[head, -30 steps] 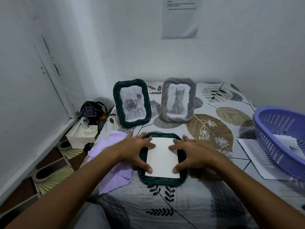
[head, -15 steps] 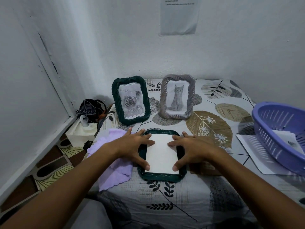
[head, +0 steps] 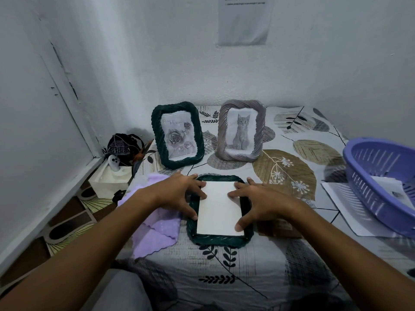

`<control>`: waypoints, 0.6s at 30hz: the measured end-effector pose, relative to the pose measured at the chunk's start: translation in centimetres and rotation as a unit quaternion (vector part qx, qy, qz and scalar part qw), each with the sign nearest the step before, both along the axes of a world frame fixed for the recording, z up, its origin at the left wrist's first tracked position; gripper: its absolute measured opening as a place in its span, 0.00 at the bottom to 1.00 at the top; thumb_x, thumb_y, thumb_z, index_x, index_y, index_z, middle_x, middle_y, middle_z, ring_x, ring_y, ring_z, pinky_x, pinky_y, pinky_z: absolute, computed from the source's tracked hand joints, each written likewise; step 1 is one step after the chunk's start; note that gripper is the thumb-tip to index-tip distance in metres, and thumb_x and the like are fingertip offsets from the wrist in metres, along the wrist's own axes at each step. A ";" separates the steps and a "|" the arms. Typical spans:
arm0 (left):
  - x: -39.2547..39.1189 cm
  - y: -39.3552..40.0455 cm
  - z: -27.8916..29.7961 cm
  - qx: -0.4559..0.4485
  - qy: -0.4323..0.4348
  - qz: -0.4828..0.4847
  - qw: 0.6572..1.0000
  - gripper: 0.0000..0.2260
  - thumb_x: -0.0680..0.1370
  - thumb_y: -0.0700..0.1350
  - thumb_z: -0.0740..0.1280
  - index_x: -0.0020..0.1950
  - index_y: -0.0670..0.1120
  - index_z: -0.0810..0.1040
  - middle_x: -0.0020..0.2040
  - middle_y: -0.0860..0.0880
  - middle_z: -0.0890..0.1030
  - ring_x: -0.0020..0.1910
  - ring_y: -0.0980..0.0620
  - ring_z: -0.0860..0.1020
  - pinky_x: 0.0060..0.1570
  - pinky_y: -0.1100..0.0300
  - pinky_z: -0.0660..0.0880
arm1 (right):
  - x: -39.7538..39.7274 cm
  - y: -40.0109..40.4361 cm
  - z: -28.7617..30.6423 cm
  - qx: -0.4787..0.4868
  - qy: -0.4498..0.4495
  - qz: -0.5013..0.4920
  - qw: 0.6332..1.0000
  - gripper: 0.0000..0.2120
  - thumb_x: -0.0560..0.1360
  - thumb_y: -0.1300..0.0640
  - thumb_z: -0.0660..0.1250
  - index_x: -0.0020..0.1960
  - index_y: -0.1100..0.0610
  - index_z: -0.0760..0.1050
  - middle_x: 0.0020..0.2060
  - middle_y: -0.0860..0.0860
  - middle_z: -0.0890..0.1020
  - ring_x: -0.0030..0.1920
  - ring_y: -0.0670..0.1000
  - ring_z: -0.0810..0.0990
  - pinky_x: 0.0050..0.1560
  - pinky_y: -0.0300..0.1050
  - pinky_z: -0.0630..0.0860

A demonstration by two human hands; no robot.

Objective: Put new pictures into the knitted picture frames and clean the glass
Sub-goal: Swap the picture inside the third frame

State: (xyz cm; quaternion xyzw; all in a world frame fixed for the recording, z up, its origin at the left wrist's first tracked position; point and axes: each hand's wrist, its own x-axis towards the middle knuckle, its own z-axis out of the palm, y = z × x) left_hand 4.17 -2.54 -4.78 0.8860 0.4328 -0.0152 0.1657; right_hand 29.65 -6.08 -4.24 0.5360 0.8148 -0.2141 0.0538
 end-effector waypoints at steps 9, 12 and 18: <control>0.1 0.1 -0.2 0.034 -0.027 -0.005 0.999 0.25 0.65 0.56 0.77 0.60 0.49 0.81 0.71 0.52 0.71 0.74 0.54 0.62 0.69 0.55 0.57 | 0.1 0.0 -0.1 0.006 0.000 0.003 1.000 0.45 0.63 0.36 0.75 0.75 0.42 0.59 0.78 0.46 0.50 0.77 0.53 0.46 0.74 0.59 0.47; -0.2 0.1 -0.5 0.037 -0.052 0.002 0.998 0.25 0.64 0.56 0.78 0.59 0.48 0.82 0.69 0.51 0.73 0.72 0.55 0.65 0.65 0.62 0.62 | 0.1 0.0 -0.3 0.009 0.003 0.000 1.000 0.45 0.62 0.35 0.75 0.74 0.42 0.60 0.78 0.45 0.51 0.77 0.53 0.46 0.74 0.59 0.49; -0.4 -0.1 -0.5 0.000 -0.063 0.020 0.998 0.32 0.64 0.58 0.78 0.65 0.50 0.77 0.71 0.53 0.71 0.73 0.56 0.63 0.68 0.59 0.61 | 0.2 0.0 -0.4 0.005 0.005 0.000 1.000 0.45 0.62 0.35 0.74 0.74 0.41 0.59 0.78 0.46 0.50 0.77 0.53 0.45 0.74 0.60 0.52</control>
